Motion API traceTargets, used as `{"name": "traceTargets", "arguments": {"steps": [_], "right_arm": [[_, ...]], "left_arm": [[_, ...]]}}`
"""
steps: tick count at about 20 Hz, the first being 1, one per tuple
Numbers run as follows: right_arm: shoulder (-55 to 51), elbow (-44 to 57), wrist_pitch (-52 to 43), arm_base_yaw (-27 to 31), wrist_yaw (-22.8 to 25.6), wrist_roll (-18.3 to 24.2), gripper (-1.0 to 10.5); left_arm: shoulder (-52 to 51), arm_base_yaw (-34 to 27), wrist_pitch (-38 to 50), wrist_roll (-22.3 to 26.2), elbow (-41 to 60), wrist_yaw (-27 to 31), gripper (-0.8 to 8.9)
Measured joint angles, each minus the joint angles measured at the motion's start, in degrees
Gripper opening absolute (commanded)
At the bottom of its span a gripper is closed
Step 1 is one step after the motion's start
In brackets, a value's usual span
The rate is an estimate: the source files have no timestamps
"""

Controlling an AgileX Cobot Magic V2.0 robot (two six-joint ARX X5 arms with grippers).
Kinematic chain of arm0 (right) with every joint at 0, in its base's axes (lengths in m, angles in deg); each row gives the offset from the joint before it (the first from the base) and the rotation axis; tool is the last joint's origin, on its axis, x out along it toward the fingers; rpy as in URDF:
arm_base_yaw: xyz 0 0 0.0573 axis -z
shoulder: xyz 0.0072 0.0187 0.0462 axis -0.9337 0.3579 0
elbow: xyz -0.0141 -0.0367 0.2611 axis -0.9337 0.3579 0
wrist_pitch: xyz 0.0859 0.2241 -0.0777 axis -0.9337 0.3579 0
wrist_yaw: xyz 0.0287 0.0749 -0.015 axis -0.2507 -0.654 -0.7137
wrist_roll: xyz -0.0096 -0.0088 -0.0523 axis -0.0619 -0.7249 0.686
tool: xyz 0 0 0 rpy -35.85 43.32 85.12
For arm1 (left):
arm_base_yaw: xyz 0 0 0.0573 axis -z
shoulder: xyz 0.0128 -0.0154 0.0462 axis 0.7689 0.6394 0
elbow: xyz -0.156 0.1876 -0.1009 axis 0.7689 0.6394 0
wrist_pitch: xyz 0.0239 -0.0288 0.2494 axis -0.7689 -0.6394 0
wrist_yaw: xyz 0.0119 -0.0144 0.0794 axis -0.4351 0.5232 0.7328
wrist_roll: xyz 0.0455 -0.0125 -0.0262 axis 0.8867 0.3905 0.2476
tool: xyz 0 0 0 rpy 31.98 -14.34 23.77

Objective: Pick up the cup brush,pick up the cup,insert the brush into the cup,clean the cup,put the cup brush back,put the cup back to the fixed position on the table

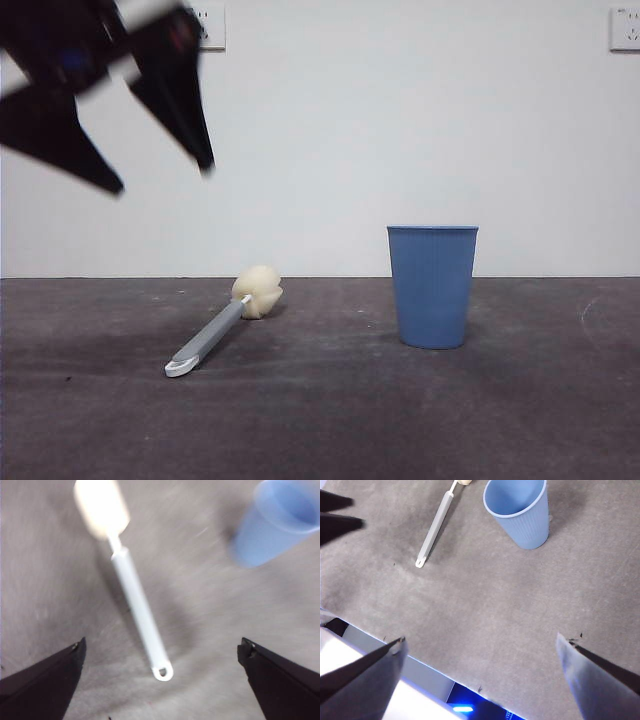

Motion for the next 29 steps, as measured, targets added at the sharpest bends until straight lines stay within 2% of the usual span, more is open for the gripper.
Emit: {"name": "traceTargets", "arguments": {"steps": [3,8,21,22,23,26,27,29], "right_arm": [[0.0,0.0,-0.4,0.0,0.0,0.0,5.0],[0.0,0.0,-0.4,0.0,0.0,0.0,5.0],[0.0,0.0,-0.4,0.0,0.0,-1.0,5.0],[0.0,0.0,-0.4,0.0,0.0,-1.1,5.0],[0.0,0.0,-0.4,0.0,0.0,-1.2,5.0],[0.0,0.0,-0.4,0.0,0.0,-1.3,5.0],[0.0,0.0,-0.4,0.0,0.0,-1.3,5.0],[0.0,0.0,-0.4,0.0,0.0,-1.3,5.0]], "left_arm": [[9.2,1.8,4.7,-2.4,0.0,1.8,5.97],[18.5,3.1,9.3,-4.7,0.0,4.6,5.97],[24.5,5.7,10.9,-9.8,-0.2,9.7,5.89],[24.6,6.1,11.0,-10.2,-0.2,10.3,5.38],[24.6,6.3,11.0,-10.4,-0.2,10.7,4.47],[24.7,6.4,10.2,-10.4,-0.3,11.0,1.02],[24.7,6.4,10.1,-10.4,-0.3,10.9,0.23],[24.7,6.4,10.0,-10.4,-0.3,10.4,-0.13]]}}
